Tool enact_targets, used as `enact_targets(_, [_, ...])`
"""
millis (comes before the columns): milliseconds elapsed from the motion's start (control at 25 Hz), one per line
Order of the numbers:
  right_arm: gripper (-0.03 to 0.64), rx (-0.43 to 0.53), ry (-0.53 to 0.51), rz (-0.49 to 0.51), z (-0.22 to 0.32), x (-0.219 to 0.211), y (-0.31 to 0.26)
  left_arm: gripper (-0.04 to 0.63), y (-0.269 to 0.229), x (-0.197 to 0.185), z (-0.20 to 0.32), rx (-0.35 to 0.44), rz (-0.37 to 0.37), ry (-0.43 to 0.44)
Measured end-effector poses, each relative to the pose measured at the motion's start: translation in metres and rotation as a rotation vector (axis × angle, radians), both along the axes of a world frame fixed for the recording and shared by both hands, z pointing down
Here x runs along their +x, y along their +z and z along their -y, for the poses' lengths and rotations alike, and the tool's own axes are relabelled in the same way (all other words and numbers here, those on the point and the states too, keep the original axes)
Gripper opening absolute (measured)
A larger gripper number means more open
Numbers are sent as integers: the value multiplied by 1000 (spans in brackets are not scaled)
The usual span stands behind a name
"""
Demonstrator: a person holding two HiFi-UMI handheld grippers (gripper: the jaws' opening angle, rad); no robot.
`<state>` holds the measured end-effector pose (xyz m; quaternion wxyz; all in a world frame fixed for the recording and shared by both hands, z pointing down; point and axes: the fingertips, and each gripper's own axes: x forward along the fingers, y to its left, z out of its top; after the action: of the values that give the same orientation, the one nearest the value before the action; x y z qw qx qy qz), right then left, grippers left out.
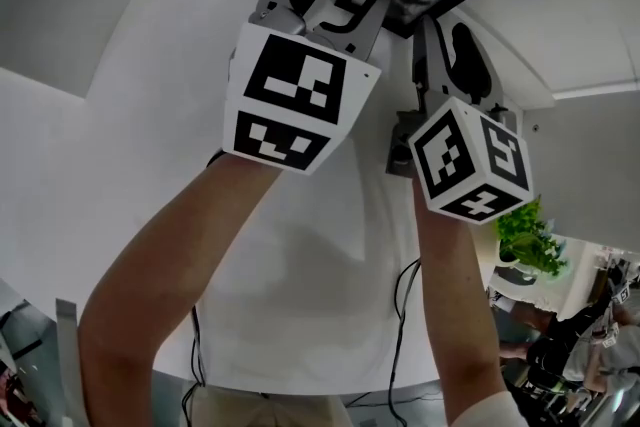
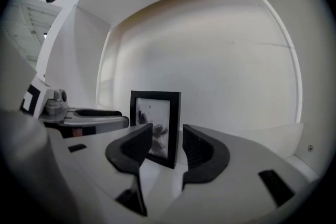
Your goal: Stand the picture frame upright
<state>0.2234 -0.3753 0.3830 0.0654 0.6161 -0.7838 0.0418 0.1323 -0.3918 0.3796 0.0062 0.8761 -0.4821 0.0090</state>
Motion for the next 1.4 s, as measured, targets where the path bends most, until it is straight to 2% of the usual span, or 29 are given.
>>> enact_targets(160, [175, -7, 12, -3, -8, 1, 0, 169, 2, -6, -7, -7, 5, -2])
enact_targets(280, [142, -11, 14, -18, -17, -2, 0, 169, 2, -13, -15, -13, 11, -7])
enact_targets(480, [26, -18, 5, -10, -40, -12, 2, 163, 5, -27, -41, -19, 24, 19])
enact_targets(520, [11, -21, 0, -10, -46, -15, 2, 141, 5, -31, -47, -22, 23, 25])
enact_targets(680, [9, -36, -55, 7, -78, -34, 0, 59, 7, -46, -77, -50, 18, 56])
enact_targets(800, [9, -56, -94, 26, -103, -46, -3, 18, 7, -55, -105, -96, -11, 112])
enact_targets(1000, [9, -87, -82, 29, -146, -52, -1, 18, 7, -72, -155, -115, 2, 166])
enact_targets(1400, [9, -97, -58, 23, -240, -64, -37, 17, -32, -127, -240, -91, -19, 155])
